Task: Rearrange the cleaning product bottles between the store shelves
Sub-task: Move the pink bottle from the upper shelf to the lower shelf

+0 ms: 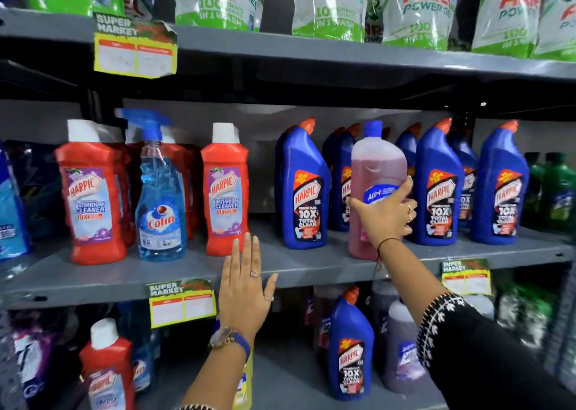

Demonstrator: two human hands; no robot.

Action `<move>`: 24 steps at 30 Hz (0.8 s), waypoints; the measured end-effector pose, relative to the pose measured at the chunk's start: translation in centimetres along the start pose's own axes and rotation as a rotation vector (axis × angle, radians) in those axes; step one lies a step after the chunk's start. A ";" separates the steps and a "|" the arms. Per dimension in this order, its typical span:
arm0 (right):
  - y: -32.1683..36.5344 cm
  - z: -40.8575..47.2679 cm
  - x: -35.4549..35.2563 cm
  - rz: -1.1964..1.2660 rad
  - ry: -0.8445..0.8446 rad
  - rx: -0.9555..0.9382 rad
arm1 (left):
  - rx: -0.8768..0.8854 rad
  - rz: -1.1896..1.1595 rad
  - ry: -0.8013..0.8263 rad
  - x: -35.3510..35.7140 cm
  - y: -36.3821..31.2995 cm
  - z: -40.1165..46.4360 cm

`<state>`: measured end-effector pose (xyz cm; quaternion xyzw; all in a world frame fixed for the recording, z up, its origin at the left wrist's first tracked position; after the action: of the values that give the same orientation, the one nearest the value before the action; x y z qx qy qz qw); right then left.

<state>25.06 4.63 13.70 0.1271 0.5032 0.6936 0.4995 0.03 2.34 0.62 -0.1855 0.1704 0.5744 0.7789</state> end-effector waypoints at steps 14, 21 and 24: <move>-7.2 -15.2 -1.6 0.281 0.115 0.004 | 0.010 0.173 -0.012 0.2 0.0 -0.1; -18.1 -24.2 5.7 0.196 0.206 0.147 | 0.029 0.187 -0.080 0.9 0.1 0.0; -19.9 -25.3 8.7 0.183 0.253 0.177 | 0.046 0.196 -0.146 1.0 0.1 0.1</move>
<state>15.08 -2.80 -17.22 0.1274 0.6075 0.6996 0.3540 0.21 3.26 0.19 -0.1078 0.1435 0.6556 0.7335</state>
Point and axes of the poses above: each hand's wrist, its own z-axis towards the middle knuckle, its own x-axis out of the palm, y = z × x, the point moved 3 cm from there along z, towards the middle knuckle, and after that the axes turned 6 degrees about -z, right-handed, at the moved point
